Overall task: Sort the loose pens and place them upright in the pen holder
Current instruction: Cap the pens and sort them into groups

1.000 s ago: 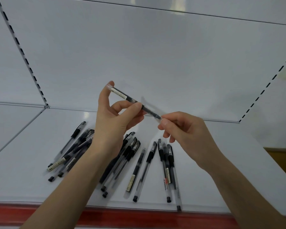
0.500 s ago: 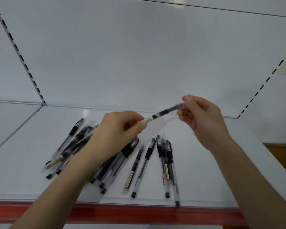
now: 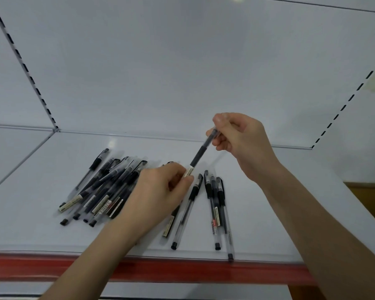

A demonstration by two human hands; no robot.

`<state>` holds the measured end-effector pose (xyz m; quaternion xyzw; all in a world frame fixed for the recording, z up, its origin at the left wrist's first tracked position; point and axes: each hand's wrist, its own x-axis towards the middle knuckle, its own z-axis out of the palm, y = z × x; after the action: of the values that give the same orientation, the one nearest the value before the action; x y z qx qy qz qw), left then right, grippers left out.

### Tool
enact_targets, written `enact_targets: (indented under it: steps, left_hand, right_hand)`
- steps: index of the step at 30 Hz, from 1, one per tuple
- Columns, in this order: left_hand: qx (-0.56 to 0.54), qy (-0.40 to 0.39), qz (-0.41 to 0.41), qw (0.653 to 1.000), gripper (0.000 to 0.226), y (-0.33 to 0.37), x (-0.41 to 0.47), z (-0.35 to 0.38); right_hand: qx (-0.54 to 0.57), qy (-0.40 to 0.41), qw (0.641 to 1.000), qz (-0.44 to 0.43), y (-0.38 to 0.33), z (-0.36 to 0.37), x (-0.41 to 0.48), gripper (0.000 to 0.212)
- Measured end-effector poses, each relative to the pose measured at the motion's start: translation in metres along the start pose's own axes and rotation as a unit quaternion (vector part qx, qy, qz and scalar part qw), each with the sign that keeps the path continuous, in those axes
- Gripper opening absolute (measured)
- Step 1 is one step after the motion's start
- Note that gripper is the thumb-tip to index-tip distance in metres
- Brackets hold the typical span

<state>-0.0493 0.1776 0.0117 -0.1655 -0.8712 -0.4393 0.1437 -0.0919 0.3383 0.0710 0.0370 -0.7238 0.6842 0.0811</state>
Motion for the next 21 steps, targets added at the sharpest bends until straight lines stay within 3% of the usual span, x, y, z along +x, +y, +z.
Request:
enact_targets:
  steps: [3,8,11,14,17,21]
  left_hand:
    - [0.013,-0.001,0.003,1.0,0.011,0.004,0.001,-0.006]
    - [0.021,-0.021,-0.03,0.999,0.014,0.009,-0.002,-0.012]
    - [0.114,-0.059,-0.055,0.99,0.02,0.01,-0.006,-0.022]
    - [0.253,-0.136,-0.071,0.955,0.026,0.015,-0.017,-0.025]
    - [0.336,-0.206,-0.076,0.916,0.03,0.02,-0.025,-0.019]
    - [0.401,-0.209,-0.076,0.889,0.048,0.029,-0.029,-0.01]
  right_hand:
    - [0.008,-0.012,1.0,0.014,0.005,0.004,0.001,0.014]
    - [0.001,-0.033,0.999,0.041,0.007,0.003,-0.001,0.023]
    - [-0.113,-0.042,0.99,0.078,0.01,-0.011,-0.009,0.027]
    - [-0.347,-0.11,0.926,0.1,0.017,-0.031,-0.028,0.024]
    - [-0.462,-0.198,0.853,0.137,0.026,-0.038,-0.051,0.04]
    - [-0.481,-0.198,0.843,0.137,0.033,-0.032,-0.063,0.049]
